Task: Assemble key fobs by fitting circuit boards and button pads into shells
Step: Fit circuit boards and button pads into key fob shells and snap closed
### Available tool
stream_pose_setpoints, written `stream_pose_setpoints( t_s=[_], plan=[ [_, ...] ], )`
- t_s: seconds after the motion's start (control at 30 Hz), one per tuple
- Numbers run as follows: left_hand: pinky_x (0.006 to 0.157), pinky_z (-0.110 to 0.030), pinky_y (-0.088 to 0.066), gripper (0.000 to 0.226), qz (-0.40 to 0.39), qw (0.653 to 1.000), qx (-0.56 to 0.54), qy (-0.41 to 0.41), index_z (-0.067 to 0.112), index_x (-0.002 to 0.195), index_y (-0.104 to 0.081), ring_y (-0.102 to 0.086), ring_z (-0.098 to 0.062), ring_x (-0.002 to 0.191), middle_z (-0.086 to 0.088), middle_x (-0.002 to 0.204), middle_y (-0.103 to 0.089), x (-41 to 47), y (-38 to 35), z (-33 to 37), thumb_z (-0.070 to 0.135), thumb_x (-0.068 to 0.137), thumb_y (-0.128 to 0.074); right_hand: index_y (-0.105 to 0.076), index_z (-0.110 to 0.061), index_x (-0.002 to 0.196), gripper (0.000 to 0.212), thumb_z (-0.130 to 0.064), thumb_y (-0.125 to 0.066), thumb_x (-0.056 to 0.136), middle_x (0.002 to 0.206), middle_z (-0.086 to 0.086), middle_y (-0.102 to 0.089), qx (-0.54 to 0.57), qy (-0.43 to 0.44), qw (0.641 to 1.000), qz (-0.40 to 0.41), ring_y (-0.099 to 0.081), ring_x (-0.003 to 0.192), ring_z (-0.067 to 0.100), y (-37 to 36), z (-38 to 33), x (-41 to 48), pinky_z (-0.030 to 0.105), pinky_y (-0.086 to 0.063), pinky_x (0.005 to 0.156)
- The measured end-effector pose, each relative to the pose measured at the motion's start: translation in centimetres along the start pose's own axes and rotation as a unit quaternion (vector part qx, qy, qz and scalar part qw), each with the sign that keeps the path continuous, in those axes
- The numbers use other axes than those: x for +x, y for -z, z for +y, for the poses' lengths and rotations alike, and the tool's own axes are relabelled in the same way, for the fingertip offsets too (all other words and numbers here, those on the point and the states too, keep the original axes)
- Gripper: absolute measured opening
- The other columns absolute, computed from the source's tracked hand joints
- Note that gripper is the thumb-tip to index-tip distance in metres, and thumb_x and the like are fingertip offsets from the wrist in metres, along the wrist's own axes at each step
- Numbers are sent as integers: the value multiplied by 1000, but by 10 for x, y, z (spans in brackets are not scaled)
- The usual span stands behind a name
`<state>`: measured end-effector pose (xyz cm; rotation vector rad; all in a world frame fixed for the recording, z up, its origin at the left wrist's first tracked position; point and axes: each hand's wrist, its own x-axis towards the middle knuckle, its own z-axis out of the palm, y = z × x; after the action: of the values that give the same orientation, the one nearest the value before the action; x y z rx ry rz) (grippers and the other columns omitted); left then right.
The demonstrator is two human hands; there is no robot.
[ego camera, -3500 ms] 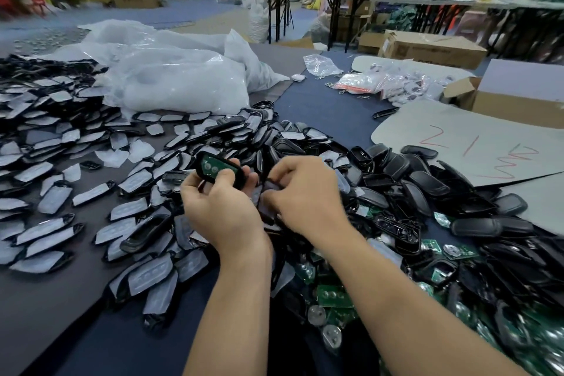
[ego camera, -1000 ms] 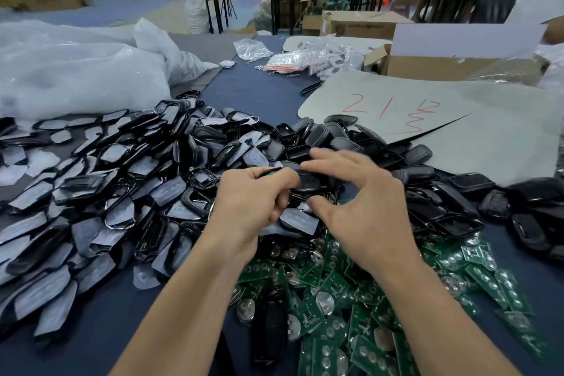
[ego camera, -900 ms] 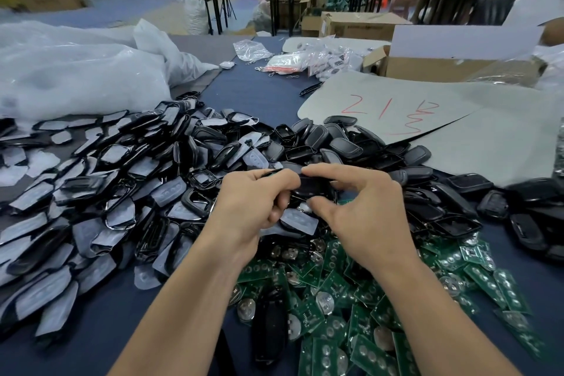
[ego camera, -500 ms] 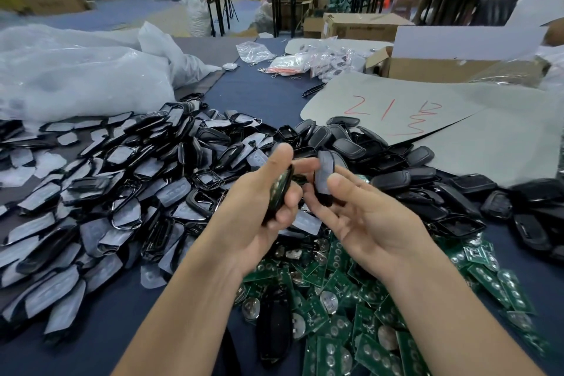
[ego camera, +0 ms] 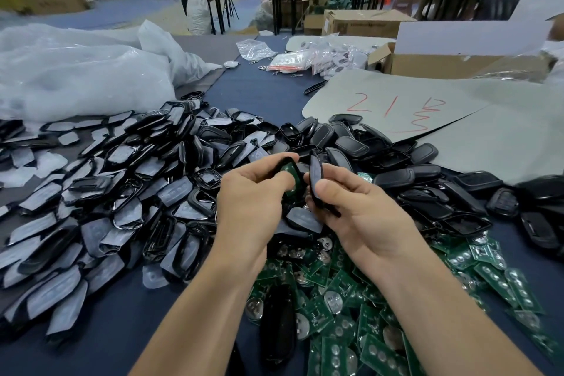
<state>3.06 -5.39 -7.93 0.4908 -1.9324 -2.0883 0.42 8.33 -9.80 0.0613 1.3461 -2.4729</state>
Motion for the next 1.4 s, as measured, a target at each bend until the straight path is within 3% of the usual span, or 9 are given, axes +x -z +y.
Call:
stream_pose_setpoints(
  t_s=[0.13,0.27,0.4,0.57,0.67,1.0,1.13,1.27,1.4],
  plan=[
    [92,-47,-62,32,-12,1000,-5,-10,31,95,-85,-79,-19,92,3,92,-82,-1,2,0,2,87,-75,-84,-18,83,27,-1,-84,62,90,8,-80,-60,66,996,18,-75,79,16,-4,3,-4,27,-61,73],
    [91,-46,-62,28,1,999,19,-33,26,96,-85,-79,-20,91,3,89,-82,-1,1,-4,1,85,-77,-82,-15,89,33,14,-81,71,88,8,-81,-154,135,977,56,-77,79,20,-7,7,-8,23,-59,68],
    [70,-23,-58,35,-62,996,20,-53,22,101,-83,-75,-10,77,0,88,-82,-2,2,-4,-7,84,-73,-83,-25,82,42,13,-83,66,83,1,-81,-205,190,956,89,-78,81,16,-8,8,-8,24,-61,70],
    [92,-37,-62,45,-155,988,-15,-14,24,115,-78,-78,-23,94,-5,102,-81,2,11,-3,-10,89,-66,-82,-37,83,47,6,-88,64,80,-10,-80,-255,242,933,80,-76,80,3,-7,3,-10,14,-57,68],
    [89,-26,-60,51,-206,978,-21,-25,21,123,-72,-76,-15,97,-5,108,-81,2,13,-3,-16,90,-63,-83,-34,84,43,1,-90,61,80,-12,-79,-270,252,926,72,-76,81,1,-4,0,-9,10,-55,69],
    [75,-23,-60,42,-171,984,-18,-41,12,111,-79,-78,-19,86,-10,99,-81,2,16,-4,-12,77,-81,-84,-29,88,43,7,-90,65,89,-6,-81,-286,241,928,-5,-77,92,9,8,-8,-7,16,-58,77],
    [80,-34,-65,42,-158,986,-22,-43,13,110,-80,-77,-23,86,-11,98,-81,1,17,-4,-10,76,-82,-82,-25,91,43,9,-90,65,91,-6,-81,-302,239,922,-25,-78,92,9,9,-10,-7,15,-58,78],
    [85,-37,-64,42,-184,982,-12,-42,10,115,-79,-78,-30,94,-12,101,-81,2,19,-2,-12,79,-80,-83,-22,93,42,6,-92,64,90,-8,-81,-346,247,905,-19,-78,89,9,11,-13,-6,20,-60,81],
    [77,-29,-63,40,-178,983,-26,-40,10,113,-79,-76,-21,85,-14,100,-81,2,19,-2,-12,79,-78,-84,-31,96,42,-1,-92,68,90,-15,-80,-373,270,887,4,-77,87,5,8,-12,-12,19,-60,80]
  ],
)
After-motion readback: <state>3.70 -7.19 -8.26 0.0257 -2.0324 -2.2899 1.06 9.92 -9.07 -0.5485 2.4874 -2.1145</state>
